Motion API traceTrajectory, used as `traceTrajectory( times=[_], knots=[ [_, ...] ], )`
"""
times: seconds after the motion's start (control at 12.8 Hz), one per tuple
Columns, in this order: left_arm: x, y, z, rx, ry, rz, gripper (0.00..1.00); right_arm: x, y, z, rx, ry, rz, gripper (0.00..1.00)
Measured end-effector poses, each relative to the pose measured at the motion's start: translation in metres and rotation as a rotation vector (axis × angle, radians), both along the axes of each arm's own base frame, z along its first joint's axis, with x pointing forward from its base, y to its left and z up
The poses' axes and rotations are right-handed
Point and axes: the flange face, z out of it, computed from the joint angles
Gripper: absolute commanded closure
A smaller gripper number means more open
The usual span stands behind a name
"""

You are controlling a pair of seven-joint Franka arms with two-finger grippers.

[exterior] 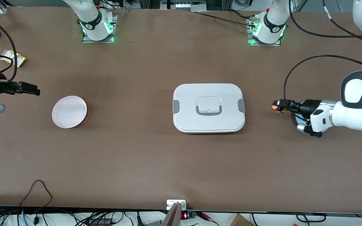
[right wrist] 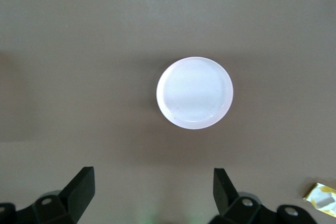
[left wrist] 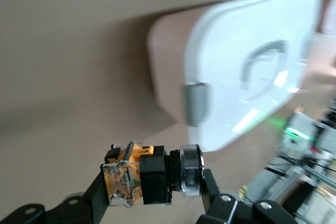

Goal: Transfer orange switch to right arm and place
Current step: 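Lift the orange switch with the left gripper toward the box center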

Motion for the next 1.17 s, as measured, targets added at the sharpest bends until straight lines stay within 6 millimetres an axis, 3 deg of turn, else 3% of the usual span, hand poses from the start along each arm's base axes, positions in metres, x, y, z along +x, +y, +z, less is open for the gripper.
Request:
traceTrajectory(
  times=[0.39,0.47,0.7,0.94,1.17],
  knots=[
    [0.004,-0.062,0.024,-0.372,-0.013,0.033,0.70,0.000,0.028,0.002,0.260,0.000,0.011,0.00],
    [0.005,-0.078,0.027,-0.445,-0.010,0.042,0.74,0.001,0.030,0.002,0.284,-0.001,0.014,0.00],
    [-0.003,-0.141,0.052,-0.652,-0.057,-0.033,0.76,0.003,0.042,-0.001,0.381,0.011,0.007,0.00],
    [-0.006,-0.183,0.079,-0.800,-0.100,-0.037,0.76,0.006,0.061,-0.021,0.566,0.061,-0.031,0.00],
    [-0.007,-0.226,0.092,-0.876,-0.301,-0.068,0.77,0.005,0.078,-0.042,0.809,0.139,-0.155,0.00]
  ],
)
